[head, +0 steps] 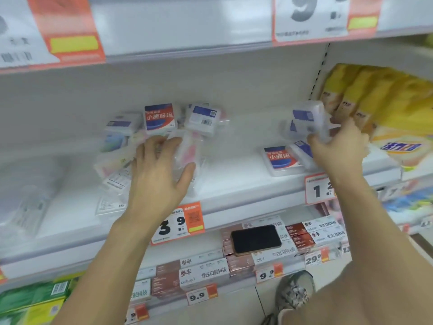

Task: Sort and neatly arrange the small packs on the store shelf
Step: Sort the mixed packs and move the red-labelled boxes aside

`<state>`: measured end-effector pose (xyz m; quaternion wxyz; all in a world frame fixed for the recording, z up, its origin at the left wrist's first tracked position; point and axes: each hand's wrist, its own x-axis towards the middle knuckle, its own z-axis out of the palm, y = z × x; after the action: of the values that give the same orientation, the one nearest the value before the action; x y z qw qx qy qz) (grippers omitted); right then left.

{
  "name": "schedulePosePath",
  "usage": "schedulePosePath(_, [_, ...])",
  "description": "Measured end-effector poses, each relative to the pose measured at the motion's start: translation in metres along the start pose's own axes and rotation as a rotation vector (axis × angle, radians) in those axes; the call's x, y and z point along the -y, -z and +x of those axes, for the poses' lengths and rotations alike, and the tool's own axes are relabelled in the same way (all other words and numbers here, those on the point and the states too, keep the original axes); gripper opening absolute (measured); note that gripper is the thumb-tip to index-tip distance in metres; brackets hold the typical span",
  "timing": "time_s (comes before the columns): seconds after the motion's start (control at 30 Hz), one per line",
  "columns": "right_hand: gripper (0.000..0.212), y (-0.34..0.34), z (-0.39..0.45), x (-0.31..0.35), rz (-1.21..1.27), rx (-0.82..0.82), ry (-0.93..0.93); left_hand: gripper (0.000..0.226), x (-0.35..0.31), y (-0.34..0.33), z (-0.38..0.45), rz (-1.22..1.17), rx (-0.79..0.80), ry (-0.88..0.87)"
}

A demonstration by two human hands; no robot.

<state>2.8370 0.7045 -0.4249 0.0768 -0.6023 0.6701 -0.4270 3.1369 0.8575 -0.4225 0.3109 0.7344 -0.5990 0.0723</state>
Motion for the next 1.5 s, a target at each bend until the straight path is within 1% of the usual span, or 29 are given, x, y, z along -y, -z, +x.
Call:
schedulePosePath(0.07, [0.052, -0.009, 0.001, -0.007, -0.053, 0.035, -0.056, 0.056, -0.002, -0.004, 0.002, 0.001, -0.006, 0.005])
schedulePosePath(0.17, [0.049, -0.015, 0.001, -0.008, -0.116, 0.04, -0.058, 0.056, -0.004, -0.008, 0.005, -0.009, -0.026, 0.001])
schedulePosePath(0.23, [0.051, -0.014, -0.001, -0.001, -0.109, 0.016, -0.04, 0.056, -0.004, -0.009, 0.007, -0.017, -0.03, 0.002])
schedulePosePath(0.27, [0.052, -0.014, -0.002, 0.003, -0.089, -0.001, 0.001, 0.056, -0.003, -0.01, 0.007, -0.019, -0.028, 0.002])
schedulePosePath(0.33, [0.055, -0.017, 0.002, 0.014, -0.082, 0.016, 0.174, 0.057, -0.002, -0.01, 0.008, -0.022, -0.027, 0.006])
schedulePosePath(0.37, [0.059, -0.02, 0.007, 0.021, -0.117, 0.091, 0.277, 0.057, -0.002, -0.01, 0.009, -0.024, -0.023, 0.007])
schedulePosePath(0.4, [0.062, -0.024, 0.016, 0.029, -0.17, 0.214, 0.37, 0.057, -0.001, -0.01, 0.009, -0.026, -0.019, 0.006])
schedulePosePath(0.43, [0.067, -0.03, 0.027, 0.039, -0.225, 0.372, 0.439, 0.058, 0.0, -0.01, 0.009, -0.026, -0.016, 0.003])
schedulePosePath(0.5, [0.08, -0.043, 0.043, 0.061, -0.322, 0.68, 0.486, 0.058, 0.002, -0.01, 0.008, -0.021, -0.013, -0.007])
schedulePosePath(0.53, [0.083, -0.052, 0.047, 0.069, -0.381, 0.785, 0.481, 0.059, 0.002, -0.01, 0.007, -0.019, -0.012, -0.013])
schedulePosePath(0.6, [0.081, -0.07, 0.05, 0.079, -0.502, 0.899, 0.48, 0.059, 0.002, -0.01, 0.007, -0.018, -0.018, -0.02])
schedulePosePath(0.67, [0.068, -0.081, 0.049, 0.083, -0.603, 0.957, 0.49, 0.058, 0.002, -0.01, 0.007, -0.018, -0.024, -0.018])
schedulePosePath(0.77, [0.051, -0.072, 0.051, 0.077, -0.714, 0.91, 0.536, 0.057, 0.0, -0.01, 0.008, -0.02, -0.029, -0.027])
schedulePosePath(0.87, [0.041, -0.054, 0.049, 0.067, -0.864, 0.814, 0.558, 0.057, -0.002, -0.011, 0.007, -0.007, -0.034, -0.037])
schedulePosePath(0.9, [0.042, -0.05, 0.046, 0.066, -0.885, 0.783, 0.562, 0.058, -0.002, -0.011, 0.007, -0.009, -0.034, -0.036])
schedulePosePath(0.97, [0.055, -0.043, 0.036, 0.067, -0.821, 0.763, 0.567, 0.059, -0.002, -0.01, 0.007, -0.018, -0.026, -0.034])
schedulePosePath(1.03, [0.062, -0.034, 0.023, 0.066, -0.669, 0.846, 0.594, 0.06, 0.0, -0.009, 0.006, -0.028, -0.008, -0.034])
schedulePosePath(1.1, [0.059, -0.028, 0.011, 0.057, -0.672, 0.931, 0.671, 0.062, 0.004, -0.007, 0.005, -0.045, 0.01, -0.032])
schedulePosePath(1.17, [0.053, -0.021, 0.004, 0.044, -0.692, 0.89, 0.693, 0.063, 0.006, -0.006, 0.005, -0.06, 0.019, -0.029])
schedulePosePath(1.23, [0.049, -0.016, 0.0, 0.034, -0.63, 0.821, 0.7, 0.063, 0.005, -0.006, 0.006, -0.067, 0.022, -0.02])
schedulePosePath(1.33, [0.053, -0.008, -0.003, 0.031, -0.617, 0.811, 0.708, 0.063, 0.003, -0.006, 0.006, -0.066, 0.019, -0.022])
schedulePosePath(1.43, [0.066, -0.006, -0.005, 0.053, -0.527, 0.829, 0.688, 0.063, 0.004, -0.005, 0.005, -0.062, 0.027, -0.033])
schedulePosePath(1.5, [0.065, -0.019, -0.004, 0.083, -0.386, 0.829, 0.691, 0.063, 0.004, -0.003, 0.006, -0.065, 0.035, -0.032])
